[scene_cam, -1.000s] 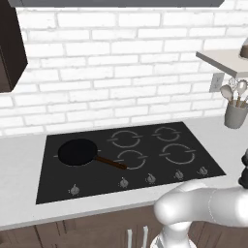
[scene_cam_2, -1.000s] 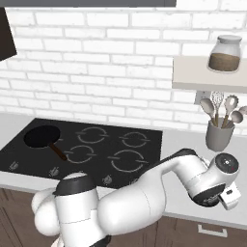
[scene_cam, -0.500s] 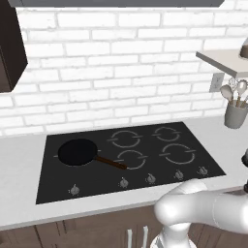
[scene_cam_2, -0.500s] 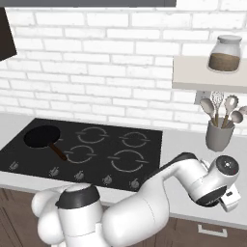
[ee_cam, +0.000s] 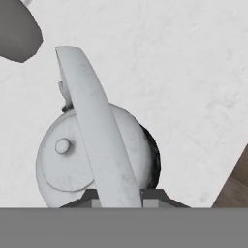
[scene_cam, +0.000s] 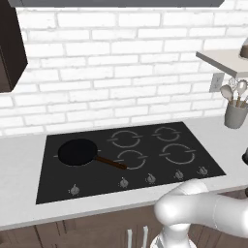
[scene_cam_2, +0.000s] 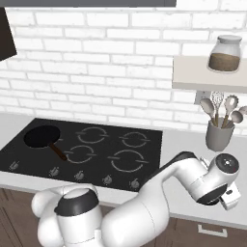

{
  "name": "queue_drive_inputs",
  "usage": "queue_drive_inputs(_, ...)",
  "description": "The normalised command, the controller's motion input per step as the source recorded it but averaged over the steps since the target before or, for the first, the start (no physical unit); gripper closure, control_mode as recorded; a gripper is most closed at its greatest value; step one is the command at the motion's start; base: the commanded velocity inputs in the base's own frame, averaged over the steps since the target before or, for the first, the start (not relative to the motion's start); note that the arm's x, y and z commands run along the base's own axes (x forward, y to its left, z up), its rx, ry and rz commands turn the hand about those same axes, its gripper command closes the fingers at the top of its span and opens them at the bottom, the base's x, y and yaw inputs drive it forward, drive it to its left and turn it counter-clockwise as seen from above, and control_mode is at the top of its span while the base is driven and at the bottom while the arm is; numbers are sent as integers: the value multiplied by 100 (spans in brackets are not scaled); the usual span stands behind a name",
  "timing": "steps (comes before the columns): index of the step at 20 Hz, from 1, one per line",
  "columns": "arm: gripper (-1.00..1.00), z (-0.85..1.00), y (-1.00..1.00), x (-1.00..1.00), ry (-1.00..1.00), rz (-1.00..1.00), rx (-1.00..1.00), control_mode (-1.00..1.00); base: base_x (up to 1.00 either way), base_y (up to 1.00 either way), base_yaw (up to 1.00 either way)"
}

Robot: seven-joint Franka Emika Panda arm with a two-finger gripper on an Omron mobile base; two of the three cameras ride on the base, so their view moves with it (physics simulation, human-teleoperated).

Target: Pick the kettle from the counter and place it on a stove burner. Then turn the burner on.

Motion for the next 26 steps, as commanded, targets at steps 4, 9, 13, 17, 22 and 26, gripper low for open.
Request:
queue_drive_inputs(4,100,0,0,6,1,0,0,-100,0,0,0)
queue_drive_inputs(9,100,25,22,-6,-4,1,-7,-100,0,0,0)
queue_drive_inputs(13,100,46,44,-18,-18,6,-16,-100,0,0,0)
queue_drive_inputs(17,100,40,56,-19,-20,8,-19,-100,0,0,0)
queue_drive_inputs(22,100,25,69,-11,-23,9,-19,-100,0,0,0)
queue_drive_inputs(26,100,32,65,-1,-11,10,-17,-100,0,0,0)
